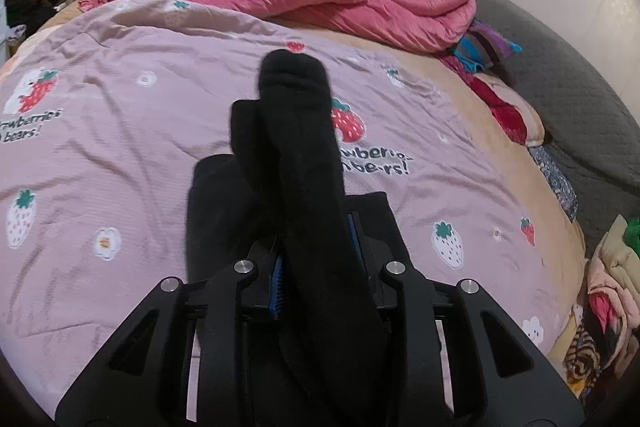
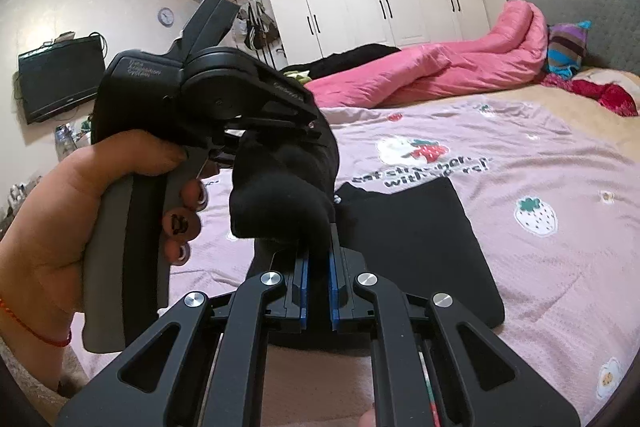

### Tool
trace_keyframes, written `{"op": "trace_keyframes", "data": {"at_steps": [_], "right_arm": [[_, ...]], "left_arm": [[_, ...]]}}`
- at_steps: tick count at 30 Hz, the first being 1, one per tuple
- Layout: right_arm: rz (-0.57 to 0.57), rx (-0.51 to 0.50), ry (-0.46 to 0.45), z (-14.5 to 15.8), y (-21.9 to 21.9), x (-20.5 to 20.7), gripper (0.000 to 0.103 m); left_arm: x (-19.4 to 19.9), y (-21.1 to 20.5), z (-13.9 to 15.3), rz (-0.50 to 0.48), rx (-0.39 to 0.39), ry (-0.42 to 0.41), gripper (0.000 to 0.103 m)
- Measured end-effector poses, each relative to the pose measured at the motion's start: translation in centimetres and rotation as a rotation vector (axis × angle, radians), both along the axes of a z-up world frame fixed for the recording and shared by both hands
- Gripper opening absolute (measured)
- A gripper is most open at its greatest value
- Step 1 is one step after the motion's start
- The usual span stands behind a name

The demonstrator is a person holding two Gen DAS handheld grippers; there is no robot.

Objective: Fold small clothes

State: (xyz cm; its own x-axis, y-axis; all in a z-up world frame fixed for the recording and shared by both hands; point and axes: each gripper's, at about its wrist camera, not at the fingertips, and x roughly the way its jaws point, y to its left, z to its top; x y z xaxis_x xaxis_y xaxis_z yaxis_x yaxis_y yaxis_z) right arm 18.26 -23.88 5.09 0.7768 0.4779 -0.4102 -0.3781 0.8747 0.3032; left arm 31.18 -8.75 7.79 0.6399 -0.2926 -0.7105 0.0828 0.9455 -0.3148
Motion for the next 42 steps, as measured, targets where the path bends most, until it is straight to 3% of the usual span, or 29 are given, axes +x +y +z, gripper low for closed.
{"op": "trace_keyframes", "data": {"at_steps": [7, 15, 20, 26, 28, 31, 35, 37, 39, 42], "right_arm": [[-0.018, 0.023, 0.07, -1.1, -1.6, 0.5, 0.007], [-0.025, 0.204, 0.29, -3.8, -5.1, 2.2, 0.007], [-0.025, 0.214, 0.342, -4.6, -5.7, 2.3, 0.007], [-0.028, 0.238, 0.418, -5.6, -6.8, 2.4, 0.009], [-0.022, 0.261, 0.461, -6.2, -7.2, 2.4, 0.014], [-0.014, 0.302, 0.52, -7.1, -8.0, 2.5, 0.024], [0.077, 0.353, 0.557, -7.3, -8.7, 2.8, 0.042], [0.132, 0.389, 0.561, -6.9, -9.1, 2.9, 0.063], [0.139, 0.396, 0.549, -6.3, -9.3, 2.7, 0.07], [0.157, 0.385, 0.534, -5.3, -9.5, 3.3, 0.071]], "left_arm": [[1.7, -2.8, -1.9, -0.032, 0.015, 0.056, 0.023], [3.4, -5.3, -4.7, -0.058, 0.01, 0.134, 0.028], [4.1, -6.7, -6.3, -0.065, 0.02, 0.169, 0.033], [4.9, -7.8, -7.7, -0.08, 0.04, 0.193, 0.045], [5.0, -8.0, -7.9, -0.092, 0.013, 0.186, 0.06], [5.1, -8.1, -8.0, -0.105, -0.039, 0.188, 0.07], [4.6, -6.9, -7.3, -0.096, -0.123, 0.162, 0.073], [4.1, -5.9, -6.8, -0.083, -0.154, 0.142, 0.077], [3.1, -4.3, -6.0, -0.064, -0.147, 0.105, 0.077], [1.5, -2.0, -5.3, -0.026, -0.128, 0.065, 0.077]]}}
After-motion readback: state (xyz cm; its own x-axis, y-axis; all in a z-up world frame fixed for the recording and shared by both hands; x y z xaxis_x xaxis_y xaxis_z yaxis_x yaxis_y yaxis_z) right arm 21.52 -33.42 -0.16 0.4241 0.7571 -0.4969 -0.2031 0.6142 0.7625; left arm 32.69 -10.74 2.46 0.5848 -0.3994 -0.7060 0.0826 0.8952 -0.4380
